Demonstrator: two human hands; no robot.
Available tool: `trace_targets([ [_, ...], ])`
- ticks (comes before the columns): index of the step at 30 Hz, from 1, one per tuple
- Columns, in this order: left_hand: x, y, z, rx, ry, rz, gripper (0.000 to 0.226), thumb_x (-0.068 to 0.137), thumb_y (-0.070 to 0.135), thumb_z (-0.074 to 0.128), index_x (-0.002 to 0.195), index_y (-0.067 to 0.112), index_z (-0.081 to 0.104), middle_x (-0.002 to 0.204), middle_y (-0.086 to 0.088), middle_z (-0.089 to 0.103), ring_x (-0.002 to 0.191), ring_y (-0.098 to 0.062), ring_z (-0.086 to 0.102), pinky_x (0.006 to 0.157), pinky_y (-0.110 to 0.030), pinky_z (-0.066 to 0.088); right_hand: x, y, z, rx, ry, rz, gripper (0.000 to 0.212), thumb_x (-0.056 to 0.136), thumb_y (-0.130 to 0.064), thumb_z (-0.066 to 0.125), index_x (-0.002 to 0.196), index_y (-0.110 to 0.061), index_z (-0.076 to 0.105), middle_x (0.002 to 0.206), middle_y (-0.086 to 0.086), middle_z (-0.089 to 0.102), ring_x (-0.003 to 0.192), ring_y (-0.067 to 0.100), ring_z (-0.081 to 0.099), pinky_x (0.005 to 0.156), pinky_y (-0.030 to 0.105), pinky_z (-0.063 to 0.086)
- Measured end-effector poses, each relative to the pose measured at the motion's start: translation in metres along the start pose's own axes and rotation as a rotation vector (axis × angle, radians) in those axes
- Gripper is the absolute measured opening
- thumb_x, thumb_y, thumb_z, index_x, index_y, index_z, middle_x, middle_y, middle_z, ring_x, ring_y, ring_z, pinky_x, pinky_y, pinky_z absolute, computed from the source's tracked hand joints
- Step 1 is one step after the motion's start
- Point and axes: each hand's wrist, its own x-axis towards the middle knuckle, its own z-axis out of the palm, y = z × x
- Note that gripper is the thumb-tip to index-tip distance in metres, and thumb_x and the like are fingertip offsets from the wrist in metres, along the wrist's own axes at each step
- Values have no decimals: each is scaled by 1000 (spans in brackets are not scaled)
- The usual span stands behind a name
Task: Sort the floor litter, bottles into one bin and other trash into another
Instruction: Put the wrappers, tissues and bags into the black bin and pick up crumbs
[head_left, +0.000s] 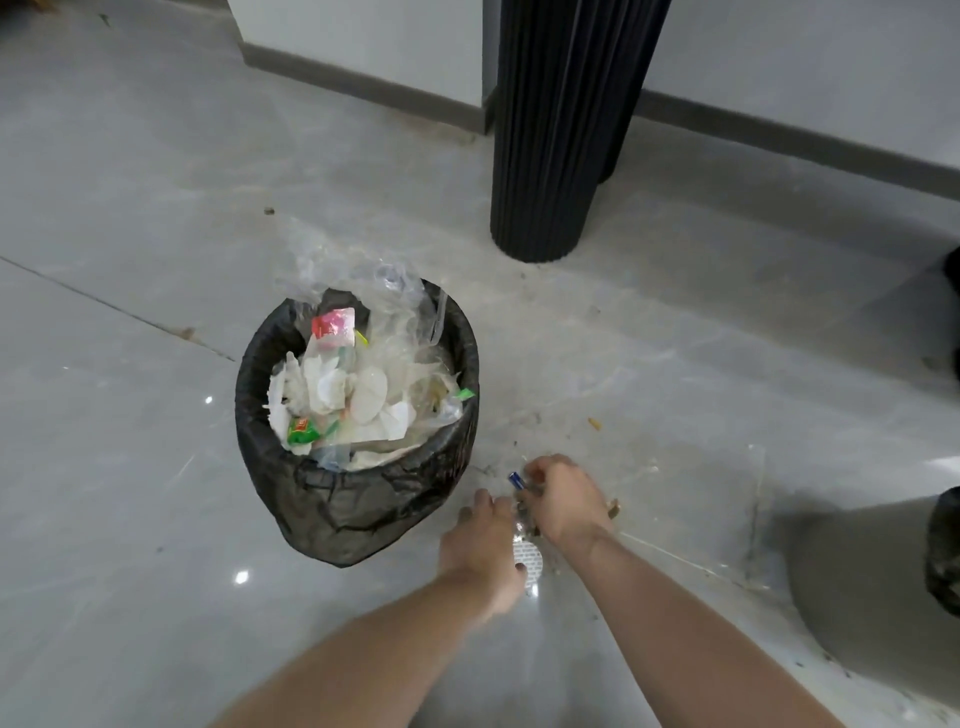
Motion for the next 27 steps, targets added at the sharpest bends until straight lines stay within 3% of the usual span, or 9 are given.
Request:
trace_targets([
  [5,17,-3,37,-150,131,-177,81,77,52,78,141,24,38,143,-2,33,126,-22,45,92,-36,52,6,7,6,-85,-14,-19,17,85,-23,69,101,-27,72,108,0,68,99,27,67,83,34,54],
  [7,16,-1,47,-163,177,-189,76,76,51,78,137,26,41,139,0,37,123,-21,47,88,-36,52,4,12,5,-121,-27,-16,13,83,-23,67,95,-27,71,101,-1,67,95,27,68,78,33,52],
  [13,7,4,51,-182,229,-123,35,91,40,69,122,30,56,127,6,50,119,-18,48,90,-31,48,-11,31,-4,-83,-6,31,13,85,-29,65,95,-31,72,99,-5,64,94,23,65,78,31,50],
  [17,-2,4,53,-170,235,-110,36,92,38,64,125,30,55,129,7,52,121,-18,48,92,-33,48,-29,40,-14,-51,5,68,16,88,-30,64,101,-33,73,101,-6,64,98,22,65,78,29,47],
  [21,-12,9,57,-142,245,-53,50,84,43,73,128,31,52,127,7,50,119,-19,48,91,-35,50,-48,48,-22,-54,30,103,15,89,-35,64,100,-31,73,100,-6,64,93,21,65,75,29,47],
  [24,-16,14,60,-103,224,-50,43,86,33,72,125,28,56,128,5,53,121,-18,48,92,-35,50,-62,51,-28,-46,60,107,16,89,-41,67,100,-30,73,95,-9,62,82,17,58,70,29,45],
  [27,-20,18,62,-75,236,-35,38,91,21,67,127,26,58,126,4,61,120,-18,51,90,-33,50,-74,55,-34,-43,66,107,16,89,-40,67,99,-28,71,94,-7,59,86,19,59,71,28,43],
])
